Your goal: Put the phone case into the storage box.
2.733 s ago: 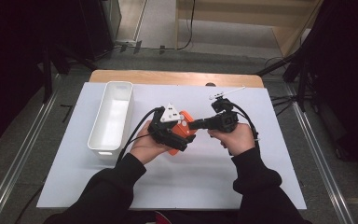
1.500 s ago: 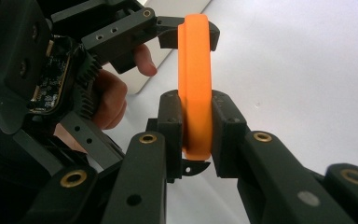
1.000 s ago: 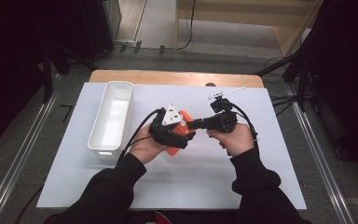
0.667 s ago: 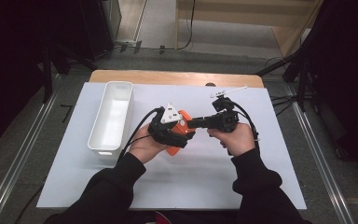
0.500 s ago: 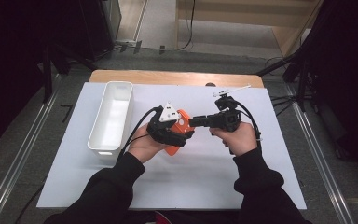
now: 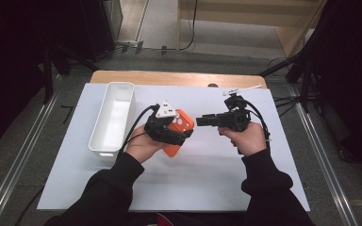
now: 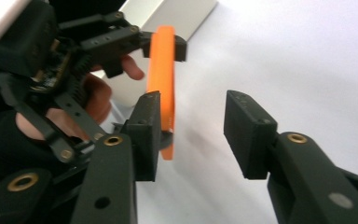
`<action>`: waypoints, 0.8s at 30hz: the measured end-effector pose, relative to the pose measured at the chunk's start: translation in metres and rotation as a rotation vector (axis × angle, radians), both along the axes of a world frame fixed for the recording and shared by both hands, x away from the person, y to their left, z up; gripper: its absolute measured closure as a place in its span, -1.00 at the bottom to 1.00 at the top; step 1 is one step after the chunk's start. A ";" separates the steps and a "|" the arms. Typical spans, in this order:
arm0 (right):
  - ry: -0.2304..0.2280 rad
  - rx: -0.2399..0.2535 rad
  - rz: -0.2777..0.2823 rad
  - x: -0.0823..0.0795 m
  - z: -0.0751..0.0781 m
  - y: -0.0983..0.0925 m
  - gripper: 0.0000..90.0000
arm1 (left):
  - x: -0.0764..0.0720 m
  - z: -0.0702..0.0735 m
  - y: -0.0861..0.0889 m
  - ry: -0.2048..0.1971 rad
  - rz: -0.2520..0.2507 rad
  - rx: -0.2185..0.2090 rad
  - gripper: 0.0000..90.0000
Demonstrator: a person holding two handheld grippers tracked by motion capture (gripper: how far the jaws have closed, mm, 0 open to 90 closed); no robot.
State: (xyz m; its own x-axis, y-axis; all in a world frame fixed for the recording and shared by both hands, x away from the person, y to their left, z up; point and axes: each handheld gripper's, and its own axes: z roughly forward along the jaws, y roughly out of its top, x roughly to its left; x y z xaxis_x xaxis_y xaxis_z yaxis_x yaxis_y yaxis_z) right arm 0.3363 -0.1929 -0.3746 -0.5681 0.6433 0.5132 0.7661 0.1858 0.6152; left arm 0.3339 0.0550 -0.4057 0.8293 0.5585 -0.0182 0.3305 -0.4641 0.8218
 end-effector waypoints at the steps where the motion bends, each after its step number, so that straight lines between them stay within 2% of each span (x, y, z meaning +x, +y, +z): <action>1: -0.001 -0.006 -0.002 0.000 0.000 -0.001 0.21 | 0.000 0.001 0.001 0.001 0.002 -0.002 -0.64; 5: 0.003 -0.011 0.005 0.001 -0.003 -0.002 0.13 | 0.001 0.004 0.004 0.015 0.007 -0.012 -0.64; 14: -0.051 -0.044 0.016 0.002 -0.014 -0.004 -0.04 | 0.003 0.012 0.011 0.053 0.035 -0.038 -0.64; 19: -0.063 -0.062 0.023 0.001 -0.019 -0.004 -0.11 | 0.005 0.014 0.015 0.079 0.046 -0.050 -0.64; 24: -0.113 -0.092 0.045 -0.001 -0.023 -0.004 -0.20 | 0.005 0.017 0.018 0.093 0.051 -0.055 -0.64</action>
State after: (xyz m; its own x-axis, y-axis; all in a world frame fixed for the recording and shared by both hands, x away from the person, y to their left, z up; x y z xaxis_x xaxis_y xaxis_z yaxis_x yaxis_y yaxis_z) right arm 0.3356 -0.1964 -0.3980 -0.6484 0.6569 0.3849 0.6827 0.2779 0.6757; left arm 0.3393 0.0734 -0.3891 0.7931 0.5960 -0.1256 0.4289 -0.4000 0.8100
